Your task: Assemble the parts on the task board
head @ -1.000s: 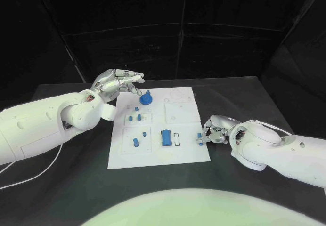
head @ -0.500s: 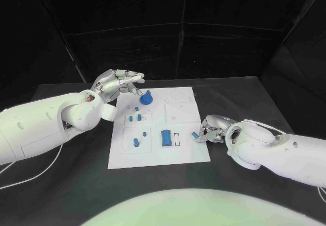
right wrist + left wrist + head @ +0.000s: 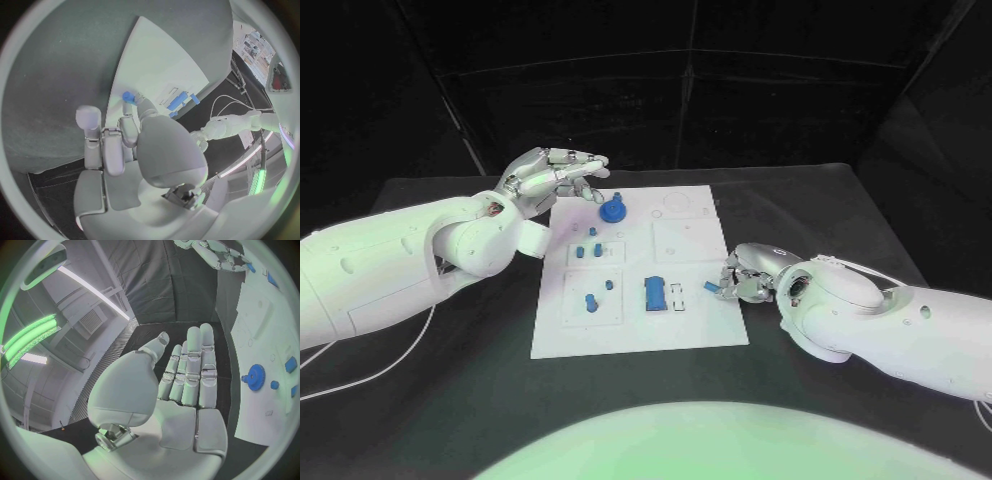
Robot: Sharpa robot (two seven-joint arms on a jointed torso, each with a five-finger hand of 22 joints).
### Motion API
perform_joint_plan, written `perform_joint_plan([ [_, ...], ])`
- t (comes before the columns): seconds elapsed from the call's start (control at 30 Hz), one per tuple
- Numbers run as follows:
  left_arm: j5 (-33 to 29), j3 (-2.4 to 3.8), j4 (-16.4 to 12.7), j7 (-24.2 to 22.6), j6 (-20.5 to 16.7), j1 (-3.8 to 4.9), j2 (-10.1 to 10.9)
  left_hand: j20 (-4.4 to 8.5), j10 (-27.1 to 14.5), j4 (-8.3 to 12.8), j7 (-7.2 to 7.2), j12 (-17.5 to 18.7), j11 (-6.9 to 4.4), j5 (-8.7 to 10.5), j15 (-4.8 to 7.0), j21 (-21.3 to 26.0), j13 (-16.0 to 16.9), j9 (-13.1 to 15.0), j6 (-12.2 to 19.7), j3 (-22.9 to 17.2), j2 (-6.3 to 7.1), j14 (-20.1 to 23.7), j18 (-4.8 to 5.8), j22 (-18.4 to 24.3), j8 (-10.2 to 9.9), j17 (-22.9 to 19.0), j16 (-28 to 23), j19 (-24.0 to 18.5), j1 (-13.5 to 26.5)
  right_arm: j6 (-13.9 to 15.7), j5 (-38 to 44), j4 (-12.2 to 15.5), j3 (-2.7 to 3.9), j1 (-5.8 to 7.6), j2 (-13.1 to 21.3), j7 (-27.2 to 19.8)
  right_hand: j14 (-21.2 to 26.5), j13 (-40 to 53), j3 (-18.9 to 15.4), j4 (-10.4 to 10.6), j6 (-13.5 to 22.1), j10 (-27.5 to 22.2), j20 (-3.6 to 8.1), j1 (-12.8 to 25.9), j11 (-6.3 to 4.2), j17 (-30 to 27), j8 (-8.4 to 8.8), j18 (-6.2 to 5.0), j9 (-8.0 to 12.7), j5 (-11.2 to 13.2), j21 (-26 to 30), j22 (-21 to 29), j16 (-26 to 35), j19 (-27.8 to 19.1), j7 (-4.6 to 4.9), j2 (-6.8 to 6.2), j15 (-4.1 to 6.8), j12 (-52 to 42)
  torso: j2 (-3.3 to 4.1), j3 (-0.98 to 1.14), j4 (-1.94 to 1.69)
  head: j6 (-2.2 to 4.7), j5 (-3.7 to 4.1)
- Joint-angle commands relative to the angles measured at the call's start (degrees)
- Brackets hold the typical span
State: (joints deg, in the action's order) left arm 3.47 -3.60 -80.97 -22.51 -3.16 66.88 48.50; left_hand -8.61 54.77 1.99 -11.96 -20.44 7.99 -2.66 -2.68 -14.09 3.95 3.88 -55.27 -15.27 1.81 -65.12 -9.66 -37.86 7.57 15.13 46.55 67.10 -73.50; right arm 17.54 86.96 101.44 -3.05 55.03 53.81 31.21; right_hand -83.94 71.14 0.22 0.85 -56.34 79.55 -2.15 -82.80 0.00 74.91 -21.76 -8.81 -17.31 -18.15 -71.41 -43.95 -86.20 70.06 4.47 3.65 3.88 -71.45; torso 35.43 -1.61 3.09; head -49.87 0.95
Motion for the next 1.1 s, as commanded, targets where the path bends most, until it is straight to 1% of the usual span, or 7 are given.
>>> perform_joint_plan([
  [0.03, -0.1, 0.02, -0.1, -0.1, 0.8, 0.08, -0.1, -0.07, -0.4, -0.2, 0.02, -0.2, -0.12, -0.17, -0.39, 0.1, 0.1, 0.0, 0.6, 0.2, -0.23, -0.2, -0.67, 0.0, 0.4, 0.0, -0.2, 0.5, 0.2, 4.2, -2.6, 1.1, -0.14, -0.14, 0.2, -4.2, -4.5, 2.4, 3.7, -0.4, -0.7, 1.2, 0.06, 2.5, -0.41, 7.0, -0.27, 1.03, -0.9, -0.6, -0.4, -0.5, -0.3, 0.6, -0.35, -0.91, 0.38, -1.9, -0.02, -0.02, 0.02, 0.13, -0.01],
  [0.17, -0.1, 0.02, -0.1, 0.0, 0.9, 0.08, -0.2, -0.07, -0.4, -0.2, 0.02, -0.2, -0.12, -0.17, -0.39, 0.1, 0.1, 0.0, 0.6, 0.2, -0.23, -0.2, -0.67, 0.0, 0.4, 0.0, -0.2, 0.5, 0.2, 8.0, -4.4, 2.3, -0.13, -0.12, 0.4, -5.5, -4.6, 2.8, 4.5, 2.0, -0.8, 1.6, -0.13, 6.9, -0.33, 7.3, 0.13, 1.19, -1.0, 1.6, -0.5, -0.7, -0.4, 0.6, -0.29, -2.37, 0.12, -2.3, 0.04, -0.05, -0.06, 0.18, -0.07],
  [0.27, -0.1, 0.02, -0.1, 0.0, 0.9, 0.08, -0.2, -0.07, -0.4, -0.2, 0.02, -0.2, -0.12, -0.17, -0.39, 0.1, 0.1, 0.0, 0.6, 0.2, -0.23, -0.2, -0.67, 0.0, 0.4, 0.0, -0.2, 0.5, 0.2, 10.2, -5.7, 3.0, -0.12, -0.10, 0.5, -5.9, -4.6, 3.1, 4.4, 3.3, -1.0, 1.9, -0.18, 8.9, -0.36, 7.6, 0.35, 1.20, -1.1, 1.2, -0.7, -1.0, -0.6, 0.7, -0.35, -3.43, 0.17, -2.7, 0.07, -0.04, -0.05, 0.19, -0.15],
  [0.43, -0.1, 0.02, -0.2, -0.6, 0.5, 0.08, -0.2, -0.07, -0.5, -0.2, 0.02, -0.2, -0.11, -0.17, -0.39, 0.2, 0.1, 0.0, 0.6, 0.2, -0.26, -0.2, -0.68, 0.1, 0.4, 0.1, -0.2, 0.5, 0.2, 11.0, -7.5, 3.5, -0.11, -0.09, -0.1, -6.5, -4.6, 3.1, 4.1, 4.6, -1.2, 2.0, -0.20, 10.7, -0.28, 7.6, 0.58, 1.20, -1.3, 1.5, -0.7, -1.0, -0.6, 0.8, -0.28, -4.00, 0.12, -2.6, 0.09, -0.03, -0.02, 0.27, -0.34],
  [0.67, -0.1, 0.02, -0.3, -0.9, 0.4, 0.08, -0.2, -0.07, -0.5, -0.2, 0.02, -0.2, -0.11, -0.17, -0.39, 0.2, 0.1, 0.0, 0.6, 0.2, -0.26, -0.2, -0.68, 0.1, 0.4, 0.1, -0.2, 0.5, 0.2, 8.8, -10.1, 3.2, -0.11, -0.09, -1.4, -6.0, -4.6, 3.1, 3.7, 5.6, -1.4, 2.0, -0.21, 11.8, -0.28, 7.6, 0.74, 1.18, -1.5, 0.2, -0.7, -0.9, -0.6, 0.8, -0.29, -4.56, 0.11, -2.5, 0.02, -0.06, 0.03, 0.17, -0.29],
  [0.77, -0.1, 0.02, -0.4, -1.0, 0.4, 0.09, -0.1, -0.07, -0.5, -0.2, 0.02, -0.2, -0.11, -0.17, -0.39, 0.2, 0.1, 0.0, 0.6, 0.2, -0.26, -0.2, -0.68, 0.1, 0.4, 0.1, -0.2, 0.5, 0.2, 6.9, -11.6, 2.8, -0.11, -0.09, -2.1, -5.2, -4.6, 2.9, 3.1, 6.4, -1.6, 1.9, -0.20, 12.5, -0.31, 7.5, 0.87, 1.17, -1.7, -2.3, -0.6, -0.9, -0.5, 0.7, -0.34, -5.01, 0.13, -2.4, 0.05, -0.12, -0.04, 0.14, -0.30],
  [1.1, -0.1, 0.02, -0.5, -1.0, 0.4, 0.09, -0.1, -0.07, -0.5, -0.2, 0.02, -0.2, -0.11, -0.17, -0.39, 0.2, 0.1, 0.0, 0.6, 0.2, -0.26, -0.2, -0.68, 0.1, 0.4, 0.1, -0.2, 0.5, 0.2, 4.4, -14.0, 1.1, -0.11, -0.10, -4.6, -2.5, -4.6, 2.9, 2.5, 7.1, -1.9, 1.9, -0.18, 13.0, -0.37, 7.5, 0.86, 1.15, -1.9, -3.3, -0.6, -0.8, -0.5, 0.7, -0.42, -5.09, 0.17, -2.2, 0.08, -0.03, -0.06, 0.11, -0.34],
])
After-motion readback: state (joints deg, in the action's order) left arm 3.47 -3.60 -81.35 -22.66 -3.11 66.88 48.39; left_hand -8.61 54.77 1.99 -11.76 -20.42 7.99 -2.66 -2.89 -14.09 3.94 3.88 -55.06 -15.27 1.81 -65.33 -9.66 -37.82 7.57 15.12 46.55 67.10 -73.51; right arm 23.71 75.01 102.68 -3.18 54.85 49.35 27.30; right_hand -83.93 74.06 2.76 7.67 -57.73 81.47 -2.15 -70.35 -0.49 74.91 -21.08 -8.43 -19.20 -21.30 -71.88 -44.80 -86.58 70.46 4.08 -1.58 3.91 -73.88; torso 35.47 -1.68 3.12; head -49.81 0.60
